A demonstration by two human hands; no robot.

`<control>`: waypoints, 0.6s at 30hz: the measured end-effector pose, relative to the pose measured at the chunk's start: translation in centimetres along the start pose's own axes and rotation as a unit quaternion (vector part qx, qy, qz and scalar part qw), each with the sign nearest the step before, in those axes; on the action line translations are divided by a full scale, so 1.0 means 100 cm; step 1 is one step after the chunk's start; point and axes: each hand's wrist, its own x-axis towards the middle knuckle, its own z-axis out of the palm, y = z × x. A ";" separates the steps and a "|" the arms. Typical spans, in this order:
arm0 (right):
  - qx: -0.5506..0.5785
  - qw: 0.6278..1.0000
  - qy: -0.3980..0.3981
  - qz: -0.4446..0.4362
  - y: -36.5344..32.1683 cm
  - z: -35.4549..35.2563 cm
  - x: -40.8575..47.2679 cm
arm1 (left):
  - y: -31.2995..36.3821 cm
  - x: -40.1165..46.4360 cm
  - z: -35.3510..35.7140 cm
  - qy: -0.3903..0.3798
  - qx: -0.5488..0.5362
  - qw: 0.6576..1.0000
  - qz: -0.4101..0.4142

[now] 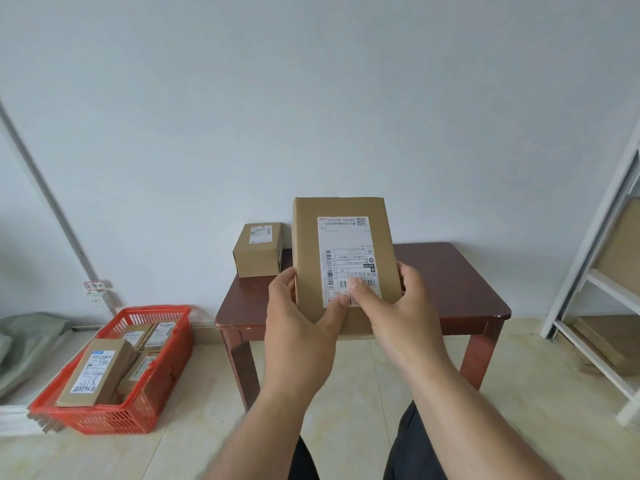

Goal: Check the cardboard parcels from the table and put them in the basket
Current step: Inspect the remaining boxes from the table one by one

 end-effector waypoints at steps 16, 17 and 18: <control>-0.040 0.999 -0.019 0.017 0.012 0.009 0.028 | -0.017 0.026 0.007 0.026 0.041 0.998 -0.042; -0.044 0.999 -0.019 0.014 0.014 0.010 0.028 | -0.017 0.028 0.007 0.026 0.033 0.998 -0.049; -0.045 0.999 -0.019 0.011 0.016 0.011 0.027 | -0.017 0.030 0.008 0.029 0.031 0.998 -0.052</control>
